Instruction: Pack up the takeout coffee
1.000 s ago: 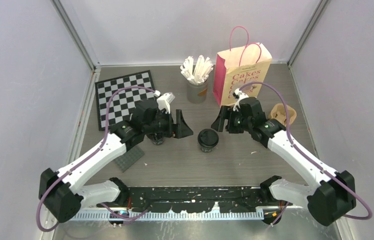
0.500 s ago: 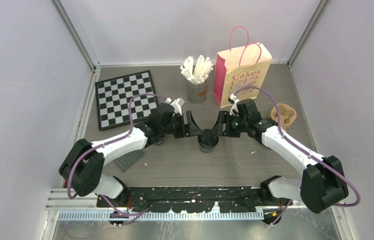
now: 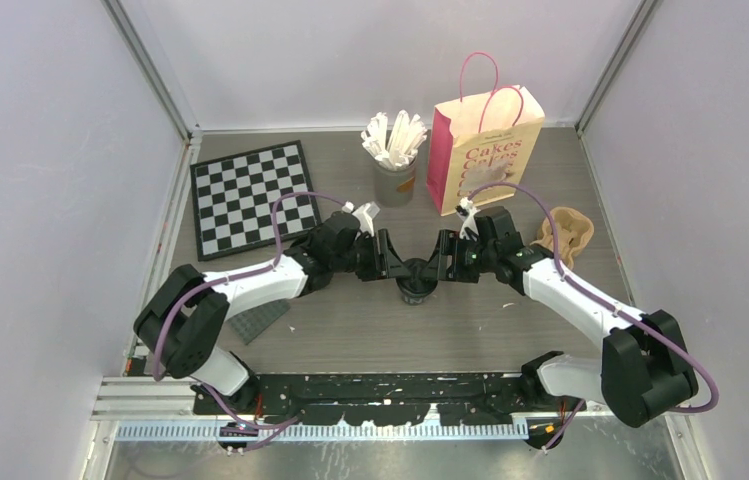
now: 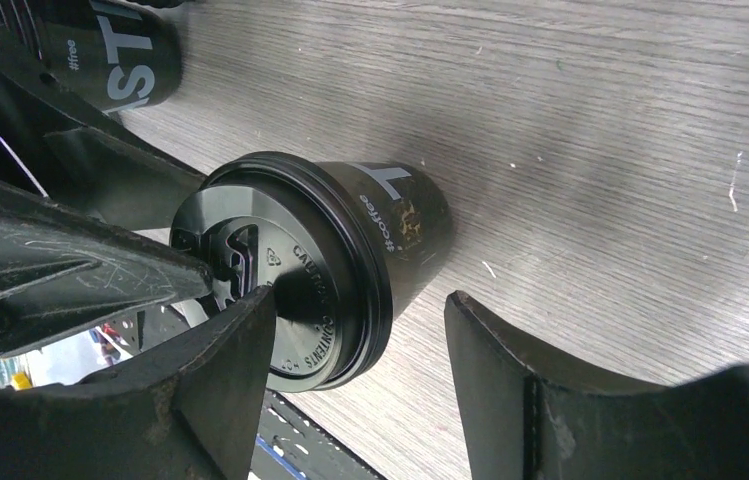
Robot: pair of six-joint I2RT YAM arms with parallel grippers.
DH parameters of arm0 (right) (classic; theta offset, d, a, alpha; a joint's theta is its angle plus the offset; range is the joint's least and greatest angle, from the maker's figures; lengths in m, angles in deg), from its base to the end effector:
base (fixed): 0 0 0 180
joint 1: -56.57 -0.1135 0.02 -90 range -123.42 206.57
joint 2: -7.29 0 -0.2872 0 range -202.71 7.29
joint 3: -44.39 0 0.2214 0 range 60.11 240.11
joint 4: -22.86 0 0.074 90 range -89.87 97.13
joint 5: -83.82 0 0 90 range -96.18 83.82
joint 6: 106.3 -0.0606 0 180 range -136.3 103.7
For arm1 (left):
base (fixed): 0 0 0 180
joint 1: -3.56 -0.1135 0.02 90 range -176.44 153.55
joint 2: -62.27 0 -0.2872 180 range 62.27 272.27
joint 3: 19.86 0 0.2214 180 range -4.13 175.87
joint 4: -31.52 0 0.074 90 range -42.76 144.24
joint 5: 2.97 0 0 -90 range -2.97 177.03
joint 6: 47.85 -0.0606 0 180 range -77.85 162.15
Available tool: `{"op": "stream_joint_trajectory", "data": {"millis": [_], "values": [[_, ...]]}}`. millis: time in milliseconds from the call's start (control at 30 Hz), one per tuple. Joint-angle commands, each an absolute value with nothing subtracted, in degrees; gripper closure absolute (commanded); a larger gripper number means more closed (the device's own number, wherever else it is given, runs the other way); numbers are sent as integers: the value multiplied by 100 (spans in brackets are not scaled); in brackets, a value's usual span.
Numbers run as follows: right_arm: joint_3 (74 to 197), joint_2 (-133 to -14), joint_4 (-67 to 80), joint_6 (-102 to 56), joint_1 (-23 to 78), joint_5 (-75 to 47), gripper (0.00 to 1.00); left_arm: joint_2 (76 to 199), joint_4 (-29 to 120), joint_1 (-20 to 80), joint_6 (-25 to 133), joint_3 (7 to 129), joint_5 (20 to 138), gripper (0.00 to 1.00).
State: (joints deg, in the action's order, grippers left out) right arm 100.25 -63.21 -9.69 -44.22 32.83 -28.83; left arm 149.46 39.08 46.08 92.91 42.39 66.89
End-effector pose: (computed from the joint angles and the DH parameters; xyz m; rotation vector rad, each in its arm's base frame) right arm 0.1981 0.1126 0.2330 -0.1048 2.5008 0.8760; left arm 0.2196 -0.2297 0.2367 0.0607 2.4060 -1.2475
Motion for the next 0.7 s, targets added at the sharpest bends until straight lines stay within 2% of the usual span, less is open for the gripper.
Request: {"op": "stream_joint_trajectory", "data": {"millis": [0, 233, 467, 667], "values": [[9906, -6223, -784, -4425, 3303, -2830, 34, 14987, 3529, 4653, 9228, 4137, 6679, 57], [9909, -6173, -776, -4423, 3303, -2743, 35, 15137, 3632, 4653, 8930, 4171, 6742, 73], [9823, -6094, -779, -4430, 3312, -2597, 41, 15302, 3991, 4670, 8610, 4279, 6927, 73], [9812, -6107, -771, -4464, 3311, -2586, 46, 15442, 4290, 4715, 8387, 4491, 6778, 68]]}}
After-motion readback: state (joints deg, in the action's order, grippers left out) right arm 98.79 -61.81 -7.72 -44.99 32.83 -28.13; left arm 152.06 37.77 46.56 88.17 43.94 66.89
